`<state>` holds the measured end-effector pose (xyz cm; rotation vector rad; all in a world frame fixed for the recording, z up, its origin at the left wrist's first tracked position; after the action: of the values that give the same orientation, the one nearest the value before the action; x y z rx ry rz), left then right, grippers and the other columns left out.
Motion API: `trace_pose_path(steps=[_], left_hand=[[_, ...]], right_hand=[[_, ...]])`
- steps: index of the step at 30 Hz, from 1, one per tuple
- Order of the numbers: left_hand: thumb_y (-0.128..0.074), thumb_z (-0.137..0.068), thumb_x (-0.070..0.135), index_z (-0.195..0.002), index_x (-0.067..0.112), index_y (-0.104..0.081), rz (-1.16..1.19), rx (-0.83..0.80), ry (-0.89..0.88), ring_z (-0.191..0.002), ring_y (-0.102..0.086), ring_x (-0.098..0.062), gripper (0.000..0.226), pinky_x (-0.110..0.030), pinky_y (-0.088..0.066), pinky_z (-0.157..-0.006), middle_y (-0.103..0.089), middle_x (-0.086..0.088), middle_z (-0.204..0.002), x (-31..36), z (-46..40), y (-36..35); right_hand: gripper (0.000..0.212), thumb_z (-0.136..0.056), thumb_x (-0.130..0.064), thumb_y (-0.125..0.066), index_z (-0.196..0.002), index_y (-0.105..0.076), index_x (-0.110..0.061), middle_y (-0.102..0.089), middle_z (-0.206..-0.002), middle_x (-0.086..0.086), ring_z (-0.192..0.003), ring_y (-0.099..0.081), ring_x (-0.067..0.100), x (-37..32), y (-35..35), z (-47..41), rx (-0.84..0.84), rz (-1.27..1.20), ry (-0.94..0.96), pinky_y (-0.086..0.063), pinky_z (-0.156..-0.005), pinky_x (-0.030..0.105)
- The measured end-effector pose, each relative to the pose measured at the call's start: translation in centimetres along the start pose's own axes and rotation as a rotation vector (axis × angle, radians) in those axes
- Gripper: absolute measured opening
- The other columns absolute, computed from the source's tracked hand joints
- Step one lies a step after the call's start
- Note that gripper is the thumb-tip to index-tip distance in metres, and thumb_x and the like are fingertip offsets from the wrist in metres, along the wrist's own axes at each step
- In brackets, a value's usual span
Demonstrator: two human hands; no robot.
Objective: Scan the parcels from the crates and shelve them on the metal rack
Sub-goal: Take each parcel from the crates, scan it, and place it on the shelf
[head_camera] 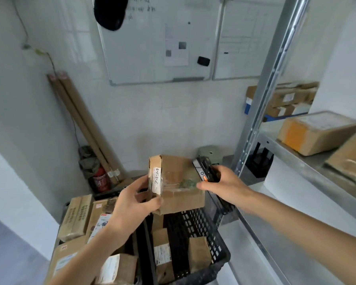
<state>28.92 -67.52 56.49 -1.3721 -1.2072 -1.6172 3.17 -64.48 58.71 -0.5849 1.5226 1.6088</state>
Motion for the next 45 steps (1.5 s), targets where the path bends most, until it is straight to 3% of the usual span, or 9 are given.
trace_pose_path(steps=[5,8,12,18,27,32,35,39,45], left_hand=[[-0.079,-0.072,0.026,-0.142,0.034,-0.054,0.044,0.037,-0.062,-0.108,-0.071,-0.02,0.075,-0.045,-0.056,-0.093,-0.075,0.004,-0.116,3.4,1.6,-0.3],[-0.074,-0.087,0.001,-0.142,0.038,-0.051,0.007,0.044,-0.094,-0.103,-0.073,-0.016,0.071,-0.035,-0.055,-0.09,-0.077,0.003,-0.111,4.8,3.0,-1.0],[-0.07,-0.088,-0.003,-0.139,0.038,-0.054,-0.074,0.023,-0.124,-0.105,-0.071,-0.01,0.067,-0.024,-0.059,-0.08,-0.074,0.01,-0.117,6.4,5.3,-2.2],[-0.076,-0.079,-0.005,-0.13,0.038,-0.057,-0.147,0.074,-0.127,-0.104,-0.072,-0.011,0.07,-0.037,-0.062,-0.084,-0.073,0.01,-0.114,8.2,7.8,-3.5],[-0.077,-0.082,-0.002,-0.142,0.037,-0.041,-0.221,0.061,-0.175,-0.098,-0.07,-0.001,0.08,-0.012,-0.053,-0.068,-0.073,0.01,-0.111,11.9,11.2,-3.8],[-0.078,-0.082,-0.001,-0.143,0.036,-0.045,-0.19,0.045,-0.282,-0.109,-0.066,-0.012,0.079,-0.038,-0.062,-0.083,-0.063,0.012,-0.122,14.1,13.5,-2.7],[-0.077,-0.082,-0.002,-0.138,0.042,-0.046,-0.177,0.013,-0.348,-0.111,-0.064,-0.006,0.078,-0.037,-0.058,-0.089,-0.065,0.011,-0.114,15.2,15.2,-2.3],[-0.083,-0.08,0.007,-0.138,0.046,-0.049,-0.147,-0.109,-0.41,-0.111,-0.065,-0.001,0.078,-0.019,-0.055,-0.087,-0.07,0.014,-0.119,16.2,17.4,-2.5],[-0.077,-0.078,0.061,-0.121,0.039,-0.059,0.17,-0.278,-0.316,-0.108,-0.07,-0.009,0.051,-0.043,-0.053,-0.1,-0.074,0.013,-0.117,18.7,21.7,-5.2]], right_hand=[[0.041,-0.081,-0.039,-0.083,-0.112,-0.062,-0.025,-0.068,-0.102,-0.003,-0.097,-0.065,0.011,-2.1,3.2,3.5,0.054,0.006,0.03,-0.049,-0.083,0.03],[0.043,-0.082,-0.036,-0.083,-0.11,-0.064,-0.01,-0.068,-0.102,0.015,-0.097,-0.067,0.025,-2.2,4.9,5.8,0.081,0.015,0.035,-0.05,-0.086,0.035],[0.038,-0.079,-0.038,-0.084,-0.107,-0.062,-0.024,-0.069,-0.102,0.0,-0.098,-0.066,0.015,-1.9,6.8,9.1,0.103,-0.014,0.038,-0.052,-0.093,0.038],[0.04,-0.08,-0.038,-0.084,-0.111,-0.06,-0.028,-0.068,-0.101,-0.007,-0.097,-0.066,0.009,-2.4,9.5,14.2,0.151,-0.041,0.105,-0.049,-0.082,0.029],[0.048,-0.073,-0.05,-0.083,-0.111,-0.059,-0.035,-0.07,-0.101,-0.004,-0.097,-0.07,0.012,-4.7,12.1,21.3,0.216,-0.065,0.144,-0.057,-0.094,0.045],[0.044,-0.077,-0.043,-0.081,-0.112,-0.061,-0.025,-0.076,-0.097,-0.004,-0.099,-0.074,0.015,-6.8,12.5,25.8,0.287,-0.141,0.132,-0.056,-0.095,0.055],[0.055,-0.068,-0.054,-0.081,-0.112,-0.061,-0.029,-0.074,-0.099,-0.007,-0.1,-0.072,0.015,-7.7,12.2,28.9,0.343,-0.123,0.088,-0.058,-0.093,0.053],[0.056,-0.063,-0.06,-0.08,-0.108,-0.059,-0.033,-0.069,-0.1,-0.007,-0.096,-0.07,0.017,-8.4,11.7,33.4,0.421,-0.074,0.038,-0.057,-0.09,0.047],[0.047,-0.08,-0.035,-0.083,-0.118,-0.056,-0.028,-0.067,-0.107,-0.007,-0.096,-0.063,0.003,-8.3,11.5,40.2,0.539,0.016,-0.031,-0.05,-0.079,0.023]])
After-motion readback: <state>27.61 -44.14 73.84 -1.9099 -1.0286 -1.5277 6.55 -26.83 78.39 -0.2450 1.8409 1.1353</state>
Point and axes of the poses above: each hand's wrist, its own z-axis away from the middle knuckle, its own y-axis out of the back of the hand, x = y × z, the point moved 4 cm from there along -z, towards the middle knuckle
